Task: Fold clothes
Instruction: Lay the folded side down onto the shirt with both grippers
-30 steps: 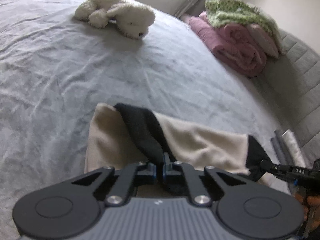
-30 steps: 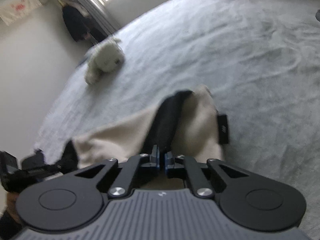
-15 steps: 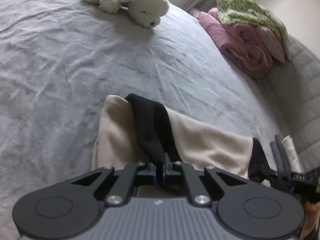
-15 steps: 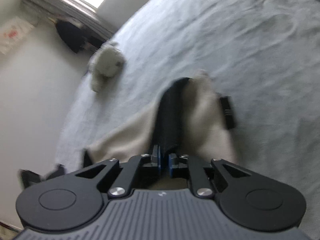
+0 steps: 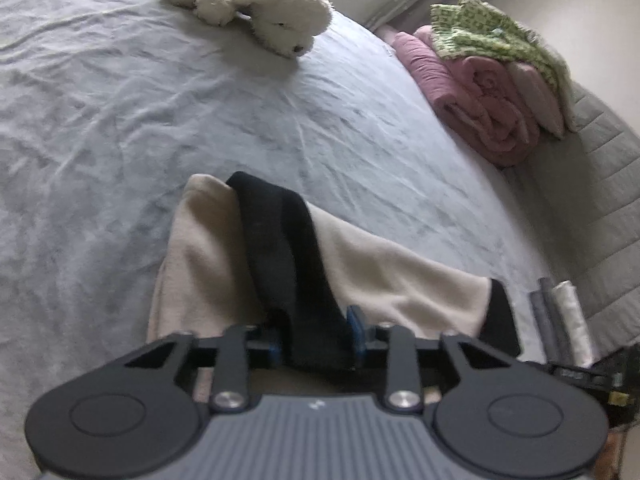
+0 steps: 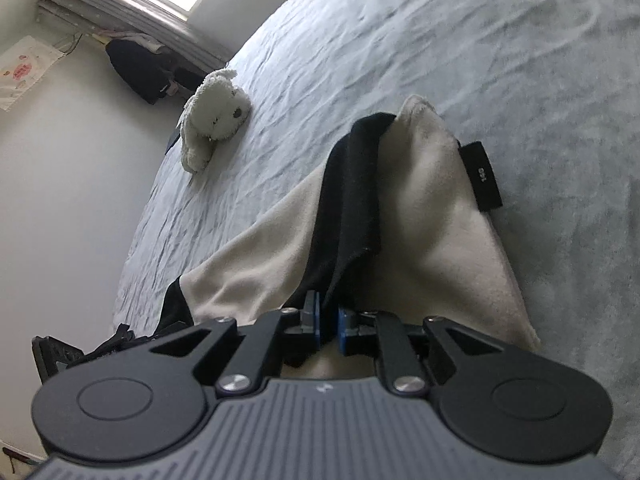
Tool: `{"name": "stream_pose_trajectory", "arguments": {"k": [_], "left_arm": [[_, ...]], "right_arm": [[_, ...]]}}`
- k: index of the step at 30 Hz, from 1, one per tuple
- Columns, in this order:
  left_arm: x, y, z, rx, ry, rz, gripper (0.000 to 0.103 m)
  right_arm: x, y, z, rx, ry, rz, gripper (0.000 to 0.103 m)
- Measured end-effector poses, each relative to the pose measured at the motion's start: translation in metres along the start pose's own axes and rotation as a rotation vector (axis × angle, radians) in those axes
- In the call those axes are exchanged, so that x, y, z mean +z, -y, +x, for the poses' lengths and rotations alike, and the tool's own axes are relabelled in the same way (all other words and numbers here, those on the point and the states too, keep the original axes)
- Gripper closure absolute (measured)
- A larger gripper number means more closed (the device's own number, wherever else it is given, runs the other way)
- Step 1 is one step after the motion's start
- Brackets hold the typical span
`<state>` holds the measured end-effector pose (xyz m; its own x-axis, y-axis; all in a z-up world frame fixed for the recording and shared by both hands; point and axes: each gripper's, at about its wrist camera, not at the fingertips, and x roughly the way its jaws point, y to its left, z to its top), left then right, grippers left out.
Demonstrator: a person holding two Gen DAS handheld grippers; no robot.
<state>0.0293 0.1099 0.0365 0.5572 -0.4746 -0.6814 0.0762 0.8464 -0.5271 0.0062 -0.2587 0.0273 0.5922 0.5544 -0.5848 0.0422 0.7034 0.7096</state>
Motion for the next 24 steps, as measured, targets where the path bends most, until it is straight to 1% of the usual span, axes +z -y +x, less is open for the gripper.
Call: {"name": "stream_pose_trajectory", "arguments": {"k": [1,3,6,8,9,11,13,15,17,20,24], "left_arm": [[0.001,0.001,-0.001,0.004,0.006,0.003,0.1],[0.003,0.001,-0.006,0.004,0.023,0.003,0.101],[0.006,-0.002,-0.019,-0.021,0.056,-0.013,0.101],[0.007,-0.004,-0.022,-0.018,0.061,-0.015,0.101],[0.007,-0.005,-0.022,-0.015,0.057,-0.017,0.101],[0.005,-0.007,-0.017,-0.002,0.036,-0.014,0.101],[0.002,-0.003,-0.011,0.031,0.019,0.021,0.101],[0.0,-0.001,-0.006,0.057,0.015,0.05,0.1],[-0.001,0.001,-0.003,0.079,0.012,0.075,0.1],[-0.001,0.005,-0.001,0.098,0.022,0.114,0.099],[0.001,0.005,-0.006,0.088,0.027,0.102,0.1]], "right_arm": [[0.0,0.0,-0.001,0.004,0.008,-0.003,0.093],[-0.001,-0.001,-0.004,0.021,0.023,-0.001,0.097],[0.001,-0.004,-0.015,0.105,0.037,0.04,0.097],[0.003,-0.004,-0.022,0.156,0.039,0.064,0.097],[0.004,-0.003,-0.024,0.162,0.037,0.072,0.097],[0.006,0.003,-0.02,0.118,0.015,0.089,0.097],[0.006,0.01,-0.009,0.041,-0.025,0.11,0.097],[0.003,0.011,-0.001,-0.01,-0.037,0.081,0.097],[0.002,0.005,0.002,-0.002,-0.042,0.051,0.095],[0.001,-0.005,-0.001,0.022,-0.032,0.007,0.094],[0.004,0.0,-0.003,0.049,-0.02,0.056,0.094]]}}
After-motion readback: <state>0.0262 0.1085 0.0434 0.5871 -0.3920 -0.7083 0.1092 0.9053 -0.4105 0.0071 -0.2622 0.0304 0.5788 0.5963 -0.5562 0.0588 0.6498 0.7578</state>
